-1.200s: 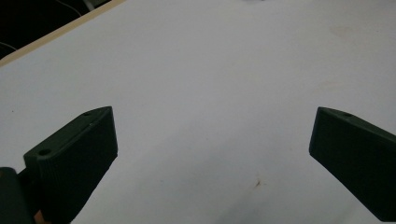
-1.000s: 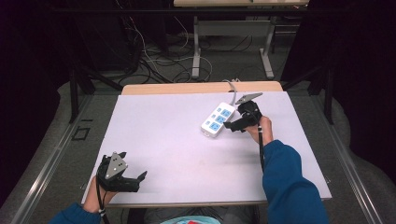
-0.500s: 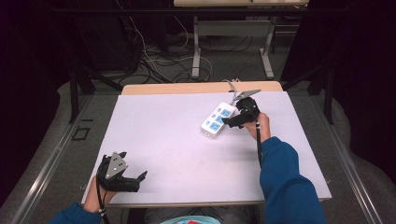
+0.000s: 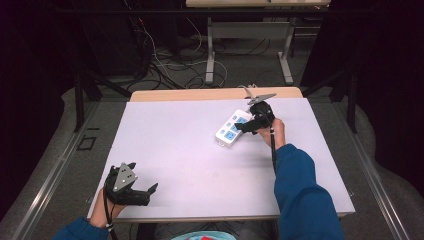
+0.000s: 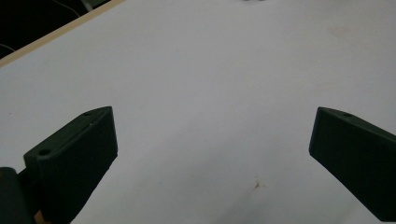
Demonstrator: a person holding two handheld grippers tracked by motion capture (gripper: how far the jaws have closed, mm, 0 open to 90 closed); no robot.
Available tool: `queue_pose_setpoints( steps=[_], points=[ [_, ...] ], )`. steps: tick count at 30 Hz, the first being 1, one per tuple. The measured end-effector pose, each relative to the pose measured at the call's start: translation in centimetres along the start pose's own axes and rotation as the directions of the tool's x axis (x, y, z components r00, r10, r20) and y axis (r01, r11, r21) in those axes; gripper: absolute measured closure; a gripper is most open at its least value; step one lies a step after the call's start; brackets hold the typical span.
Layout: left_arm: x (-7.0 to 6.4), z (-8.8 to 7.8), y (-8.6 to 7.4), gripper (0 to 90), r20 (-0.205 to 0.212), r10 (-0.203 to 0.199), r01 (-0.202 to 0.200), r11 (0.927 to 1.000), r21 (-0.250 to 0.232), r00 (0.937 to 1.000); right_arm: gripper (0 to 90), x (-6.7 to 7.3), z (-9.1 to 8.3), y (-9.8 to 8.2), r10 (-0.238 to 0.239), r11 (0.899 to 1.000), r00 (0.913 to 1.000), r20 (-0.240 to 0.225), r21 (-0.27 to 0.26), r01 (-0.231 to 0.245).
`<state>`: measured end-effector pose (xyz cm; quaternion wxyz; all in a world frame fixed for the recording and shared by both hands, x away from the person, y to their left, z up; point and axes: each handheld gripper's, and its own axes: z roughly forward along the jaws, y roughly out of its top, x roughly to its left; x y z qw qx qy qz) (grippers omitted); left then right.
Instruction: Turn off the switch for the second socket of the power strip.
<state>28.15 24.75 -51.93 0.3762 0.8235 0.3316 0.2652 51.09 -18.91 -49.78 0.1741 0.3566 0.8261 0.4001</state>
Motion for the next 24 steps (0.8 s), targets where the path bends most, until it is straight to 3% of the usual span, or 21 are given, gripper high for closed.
queue_pose_setpoints(
  steps=[10,14,18,22,23,24],
  points=[
    [0.1,0.0,0.0,0.8,-0.001,0.004,-0.004,1.0,-0.002,1.0,2.5,0.3,1.2,0.8,0.028,0.999,0.9996,-0.007,-0.018,-0.028],
    [0.0,0.0,0.0,0.8,-0.003,0.005,-0.005,1.0,-0.002,1.0,11.3,0.6,1.5,1.1,0.032,0.999,0.9993,-0.016,-0.027,-0.033],
    [0.0,0.0,0.0,0.8,0.0,0.002,-0.002,1.0,-0.002,1.0,27.4,1.0,1.6,1.3,0.036,0.999,0.9993,-0.012,-0.031,-0.036],
    [0.0,0.0,0.0,0.9,0.001,0.003,-0.003,1.0,-0.001,1.0,36.6,1.0,1.8,1.2,0.038,0.999,0.9993,-0.006,-0.034,-0.038],
    [0.0,0.0,0.0,0.9,0.0,0.004,-0.004,1.0,-0.001,1.0,45.1,1.0,1.8,1.2,0.038,0.999,0.9993,-0.004,-0.036,-0.038],
    [0.0,0.0,0.0,0.9,0.0,0.004,-0.004,1.0,-0.001,1.0,45.1,1.0,1.8,1.2,0.038,0.999,0.9993,-0.004,-0.036,-0.038]
  ],
)
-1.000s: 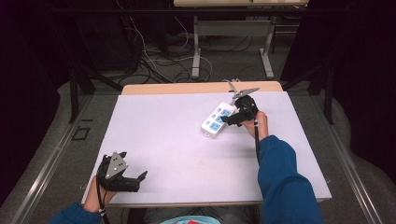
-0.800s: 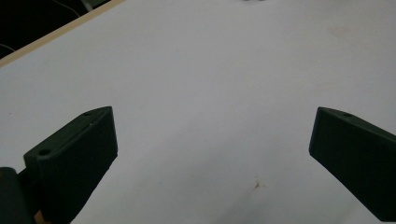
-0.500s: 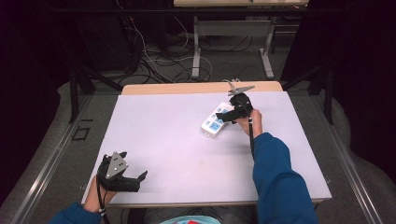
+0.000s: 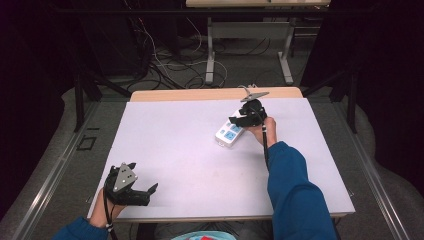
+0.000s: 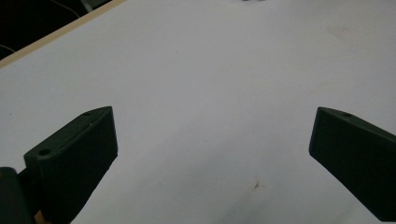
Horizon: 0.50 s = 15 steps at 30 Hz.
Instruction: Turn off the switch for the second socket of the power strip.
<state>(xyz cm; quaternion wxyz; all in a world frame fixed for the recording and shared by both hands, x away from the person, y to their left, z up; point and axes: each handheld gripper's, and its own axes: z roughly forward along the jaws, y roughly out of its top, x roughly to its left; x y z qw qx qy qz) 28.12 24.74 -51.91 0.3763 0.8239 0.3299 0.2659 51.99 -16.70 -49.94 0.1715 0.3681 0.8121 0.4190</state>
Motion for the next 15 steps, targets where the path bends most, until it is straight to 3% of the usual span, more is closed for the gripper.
queue_pose_setpoints(
  steps=[7,8,14,15],
  points=[
    [0.08,0.02,0.01,0.9,-0.006,0.012,-0.012,0.9999,0.002,0.9999,65.1,-0.01,0.2,-0.09,0.01,1.0,0.9998,-0.017,-0.013,-0.011],
    [-0.01,0.04,-0.02,1.0,0.0,-0.001,0.001,1.0,0.002,1.0,67.6,0.06,0.25,-0.14,0.019,1.0,0.9997,-0.014,-0.008,-0.019],
    [0.07,0.01,0.01,1.0,-0.005,0.012,-0.012,0.9999,0.003,0.9999,82.8,0.02,0.75,-0.34,0.005,1.0,0.9998,-0.02,-0.002,-0.005],
    [0.04,0.02,0.0,1.0,-0.003,0.008,-0.008,1.0,0.003,1.0,85.5,0.13,0.77,-0.34,0.022,1.0,0.9995,-0.023,0.003,-0.022]
  ],
)
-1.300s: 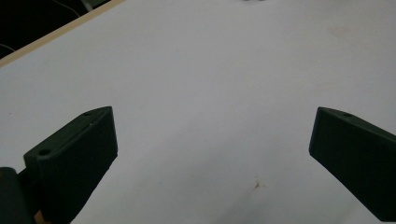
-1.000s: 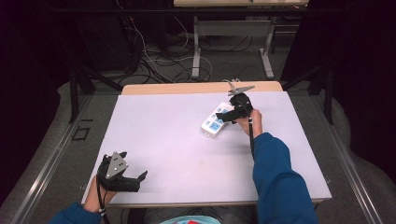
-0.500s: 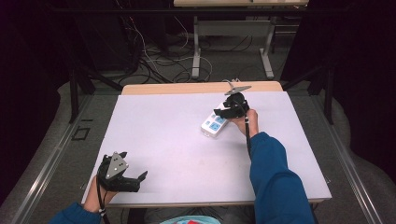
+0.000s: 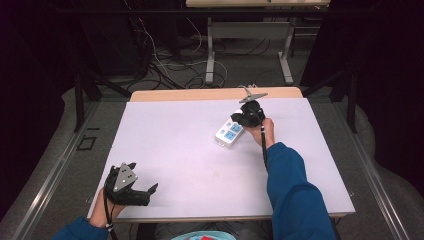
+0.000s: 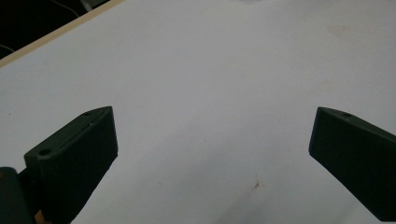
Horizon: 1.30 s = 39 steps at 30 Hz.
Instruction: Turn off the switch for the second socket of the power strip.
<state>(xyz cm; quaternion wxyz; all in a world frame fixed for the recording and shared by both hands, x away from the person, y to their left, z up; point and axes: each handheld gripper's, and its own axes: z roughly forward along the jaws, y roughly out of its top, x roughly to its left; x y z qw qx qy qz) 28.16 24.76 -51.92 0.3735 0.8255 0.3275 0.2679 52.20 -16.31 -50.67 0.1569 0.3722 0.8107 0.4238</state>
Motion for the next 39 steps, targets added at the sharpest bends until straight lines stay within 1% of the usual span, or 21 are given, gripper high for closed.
queue_pose_setpoints(
  steps=[2,3,5,6,9,10,12,13,14,15,16,21,22,27,31,37,38,39],
  points=[
    [0.0,0.0,0.0,1.0,0.004,-0.005,0.005,1.0,-0.002,1.0,90.0,0.0,0.1,0.0,0.004,1.0,1.0,-0.001,0.005,-0.004],
    [0.0,0.0,0.0,1.0,0.005,-0.004,0.004,1.0,0.0,1.0,90.0,-0.1,0.2,-0.1,-0.011,1.0,0.9999,0.005,0.0,0.011],
    [0.0,0.0,0.0,1.0,0.004,-0.004,0.004,1.0,-0.001,1.0,90.0,0.1,0.4,-0.1,-0.007,1.0,0.9999,0.009,0.011,0.007],
    [0.0,0.0,0.0,1.0,0.004,-0.001,0.001,1.0,0.0,1.0,90.0,0.1,0.6,-0.1,-0.015,1.0,0.9998,0.016,0.004,0.015],
    [0.0,0.0,0.0,1.0,0.004,-0.002,0.002,1.0,0.0,1.0,90.0,0.3,0.8,-0.1,-0.017,1.0,0.9996,0.024,0.01,0.017],
    [0.0,0.0,0.0,1.0,0.003,-0.001,0.001,1.0,0.001,1.0,90.0,0.3,0.9,-0.1,-0.016,1.0,0.9997,0.016,0.008,0.016],
    [0.0,0.0,0.0,1.1,0.003,-0.001,0.001,1.0,0.002,1.0,90.0,0.4,1.1,-0.1,-0.025,1.0,0.9993,0.027,0.014,0.024],
    [0.0,0.0,0.0,1.0,0.005,-0.002,0.002,1.0,0.0,1.0,90.0,0.4,1.2,-0.1,-0.027,1.0,0.9995,0.018,0.006,0.027],
    [0.0,0.0,0.0,1.0,0.005,-0.002,0.002,1.0,0.0,1.0,90.0,0.5,1.2,-0.1,-0.025,0.999,0.9992,0.031,0.021,0.024],
    [0.0,0.0,0.0,1.1,0.005,-0.002,0.002,1.0,-0.001,1.0,90.0,0.6,1.3,-0.1,-0.02,1.0,0.9993,0.032,0.024,0.02],
    [0.0,0.0,0.0,1.1,0.004,-0.002,0.002,1.0,0.001,1.0,90.0,0.5,1.4,-0.2,-0.034,0.999,0.9988,0.034,0.022,0.034],
    [0.0,0.1,0.0,1.1,0.005,-0.003,0.003,1.0,0.002,1.0,90.0,0.6,1.7,-0.2,-0.036,0.999,0.9984,0.045,0.026,0.034],
    [0.0,0.0,0.0,1.1,0.005,0.001,-0.001,1.0,0.005,1.0,90.0,0.6,1.9,-0.3,-0.038,0.999,0.9981,0.05,0.036,0.036],
    [0.0,0.1,0.0,1.1,0.006,0.001,-0.001,1.0,0.005,1.0,90.0,0.9,2.4,-0.4,-0.038,0.998,0.9975,0.06,0.046,0.035],
    [0.0,0.1,-0.1,1.1,0.008,0.001,-0.001,1.0,0.002,1.0,90.0,1.0,2.7,-0.4,-0.056,0.997,0.9962,0.066,0.049,0.053],
    [0.0,0.0,0.0,1.1,0.007,0.004,-0.004,1.0,0.002,1.0,90.0,1.0,3.0,-0.5,-0.06,0.997,0.9951,0.078,0.042,0.056],
    [0.0,0.0,0.0,1.1,0.007,0.004,-0.004,1.0,0.002,1.0,90.0,1.1,3.0,-0.5,-0.061,0.997,0.9951,0.078,0.055,0.057],
    [-0.1,0.0,0.0,1.1,0.008,0.006,-0.006,1.0,0.003,1.0,90.0,1.1,3.0,-0.5,-0.061,0.997,0.9951,0.078,0.055,0.057]
  ],
)
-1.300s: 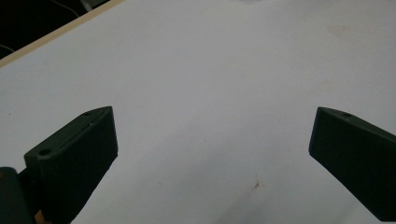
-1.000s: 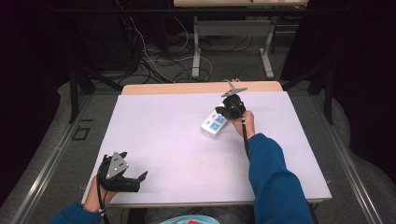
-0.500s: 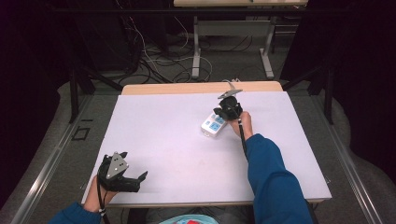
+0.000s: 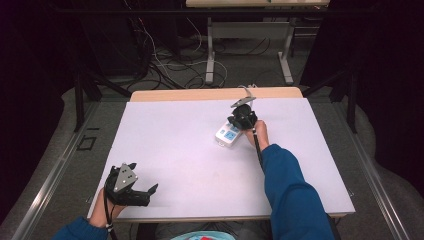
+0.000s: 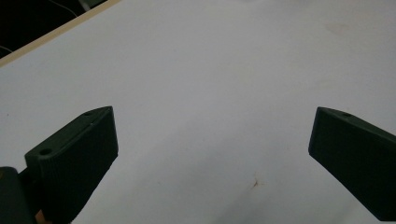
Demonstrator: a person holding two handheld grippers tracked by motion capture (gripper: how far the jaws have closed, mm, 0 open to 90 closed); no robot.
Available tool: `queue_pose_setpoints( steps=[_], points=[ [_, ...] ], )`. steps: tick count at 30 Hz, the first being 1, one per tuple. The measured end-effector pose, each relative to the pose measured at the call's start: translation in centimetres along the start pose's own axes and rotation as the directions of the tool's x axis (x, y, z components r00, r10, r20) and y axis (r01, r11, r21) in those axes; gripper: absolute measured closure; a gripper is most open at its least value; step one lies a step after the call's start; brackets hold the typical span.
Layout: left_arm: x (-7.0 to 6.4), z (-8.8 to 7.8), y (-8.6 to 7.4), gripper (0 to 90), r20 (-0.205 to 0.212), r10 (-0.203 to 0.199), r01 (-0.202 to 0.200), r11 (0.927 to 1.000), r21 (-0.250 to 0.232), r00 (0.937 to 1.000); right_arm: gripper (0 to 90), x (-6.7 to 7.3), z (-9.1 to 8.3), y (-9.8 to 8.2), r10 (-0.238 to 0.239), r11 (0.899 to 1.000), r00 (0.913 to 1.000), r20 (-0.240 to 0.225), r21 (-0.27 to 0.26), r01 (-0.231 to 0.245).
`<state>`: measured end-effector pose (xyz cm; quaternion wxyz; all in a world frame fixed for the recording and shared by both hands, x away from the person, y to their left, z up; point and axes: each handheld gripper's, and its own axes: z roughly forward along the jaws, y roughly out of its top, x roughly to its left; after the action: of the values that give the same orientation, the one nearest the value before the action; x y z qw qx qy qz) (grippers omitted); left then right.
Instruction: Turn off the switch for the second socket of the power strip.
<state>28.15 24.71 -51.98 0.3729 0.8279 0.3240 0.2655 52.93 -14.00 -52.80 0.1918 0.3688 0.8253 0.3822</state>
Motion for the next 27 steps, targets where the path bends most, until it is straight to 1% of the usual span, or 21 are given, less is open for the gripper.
queue_pose_setpoints(
  steps=[2,5,9,10,12,14,16,17,18,19,22,23,24,25,27],
  points=[
    [-0.02,0.02,0.01,1.2,0.002,0.0,0.0,1.0,0.0,1.0,90.0,0.06,0.17,-0.04,0.006,1.0,0.9999,0.01,0.004,-0.006],
    [-0.02,0.02,0.01,1.2,0.002,0.0,0.0,1.0,0.002,1.0,90.0,0.04,0.27,-0.1,0.0,1.0,1.0,0.007,0.004,0.0],
    [-0.01,0.02,-0.01,1.2,0.002,0.001,-0.001,1.0,0.0,1.0,90.0,0.21,0.47,-0.12,0.006,1.0,0.9999,0.01,0.007,-0.006],
    [-0.01,0.02,-0.01,1.2,0.002,0.001,-0.001,1.0,0.0,1.0,90.0,0.2,0.48,-0.12,0.0,1.0,0.9999,0.011,0.008,0.0],
    [-0.01,0.0,-0.01,1.2,0.002,0.002,-0.002,1.0,0.0,1.0,90.0,0.25,0.65,-0.17,0.0,1.0,1.0,0.003,0.003,0.0],
    [-0.03,0.01,-0.02,1.2,0.001,-0.001,0.001,1.0,0.0,1.0,90.0,0.27,0.64,-0.17,-0.001,1.0,0.9999,0.01,0.011,0.0],
    [-0.01,0.01,-0.01,1.2,0.002,0.001,-0.001,1.0,0.0,1.0,90.0,0.26,0.82,-0.24,-0.006,1.0,1.0,0.007,0.004,0.006],
    [-0.02,0.02,-0.01,1.2,0.004,0.0,0.0,1.0,0.0,1.0,90.0,0.37,0.88,-0.24,0.005,1.0,0.9999,0.009,0.003,-0.005],
    [-0.03,0.01,-0.01,1.2,0.003,0.001,-0.001,1.0,0.001,1.0,90.0,0.38,0.91,-0.27,0.004,1.0,1.0,0.006,0.007,-0.004],
    [-0.03,0.01,-0.01,1.2,0.004,0.001,-0.001,1.0,0.001,1.0,90.0,0.34,0.92,-0.27,-0.012,1.0,0.9999,0.01,0.019,0.011],
    [-0.03,0.02,-0.01,1.2,0.004,0.001,-0.001,1.0,0.001,1.0,90.0,0.44,0.96,-0.28,-0.003,1.0,0.9999,0.013,0.019,0.003],
    [-0.04,0.02,-0.01,1.2,0.004,0.001,-0.001,1.0,0.002,1.0,90.0,0.41,0.95,-0.3,-0.011,1.0,0.9998,0.014,0.02,0.011],
    [-0.05,0.02,-0.01,1.3,0.001,0.001,-0.001,1.0,0.001,1.0,90.0,0.52,0.96,-0.31,-0.005,1.0,0.9999,0.017,0.018,0.004],
    [-0.08,0.02,-0.01,1.3,0.002,-0.001,0.001,1.0,0.002,1.0,90.0,0.47,0.92,-0.33,-0.018,1.0,0.9997,0.018,0.016,0.018],
    [-0.08,0.02,-0.01,1.3,0.001,0.0,0.0,1.0,0.001,1.0,90.0,0.49,0.92,-0.35,-0.016,1.0,0.9997,0.017,0.015,0.016]
  ],
)
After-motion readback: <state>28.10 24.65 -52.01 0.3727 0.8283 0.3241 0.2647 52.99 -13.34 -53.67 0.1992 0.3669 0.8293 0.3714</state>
